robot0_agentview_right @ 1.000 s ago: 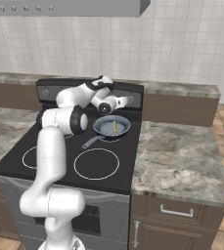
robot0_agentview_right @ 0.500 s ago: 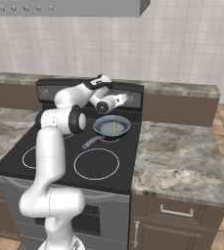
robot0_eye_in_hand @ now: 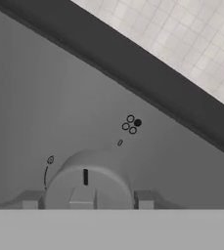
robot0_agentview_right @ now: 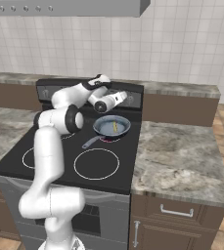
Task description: Pick up the butter stick and place it in the pan. Then turn on the burner for the pan.
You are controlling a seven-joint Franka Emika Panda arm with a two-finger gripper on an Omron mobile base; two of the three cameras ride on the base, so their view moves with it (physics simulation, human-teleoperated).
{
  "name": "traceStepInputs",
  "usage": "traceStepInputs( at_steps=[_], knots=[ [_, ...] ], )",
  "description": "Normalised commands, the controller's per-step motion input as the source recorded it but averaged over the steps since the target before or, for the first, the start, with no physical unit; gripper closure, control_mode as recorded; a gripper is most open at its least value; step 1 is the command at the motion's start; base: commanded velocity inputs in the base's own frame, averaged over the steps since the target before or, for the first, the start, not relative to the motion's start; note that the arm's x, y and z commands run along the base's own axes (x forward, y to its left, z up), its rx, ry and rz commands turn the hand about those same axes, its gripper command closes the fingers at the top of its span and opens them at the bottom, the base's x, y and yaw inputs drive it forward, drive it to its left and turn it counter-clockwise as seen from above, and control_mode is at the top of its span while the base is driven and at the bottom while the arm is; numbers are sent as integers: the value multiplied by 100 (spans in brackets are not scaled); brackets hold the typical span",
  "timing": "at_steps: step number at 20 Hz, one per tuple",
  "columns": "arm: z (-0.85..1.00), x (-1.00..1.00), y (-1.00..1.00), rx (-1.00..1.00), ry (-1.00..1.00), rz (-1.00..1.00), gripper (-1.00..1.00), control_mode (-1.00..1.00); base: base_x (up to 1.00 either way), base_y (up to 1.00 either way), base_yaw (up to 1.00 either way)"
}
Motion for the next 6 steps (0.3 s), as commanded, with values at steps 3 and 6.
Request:
traceStepInputs(
  at_steps=[3, 6],
  knots=[
    [0, 10, 0, -10, 0, 0, 100, -100, 0, 0, 0],
    [0, 13, 0, -9, 0, 0, 100, -100, 0, 0, 0]
  ],
)
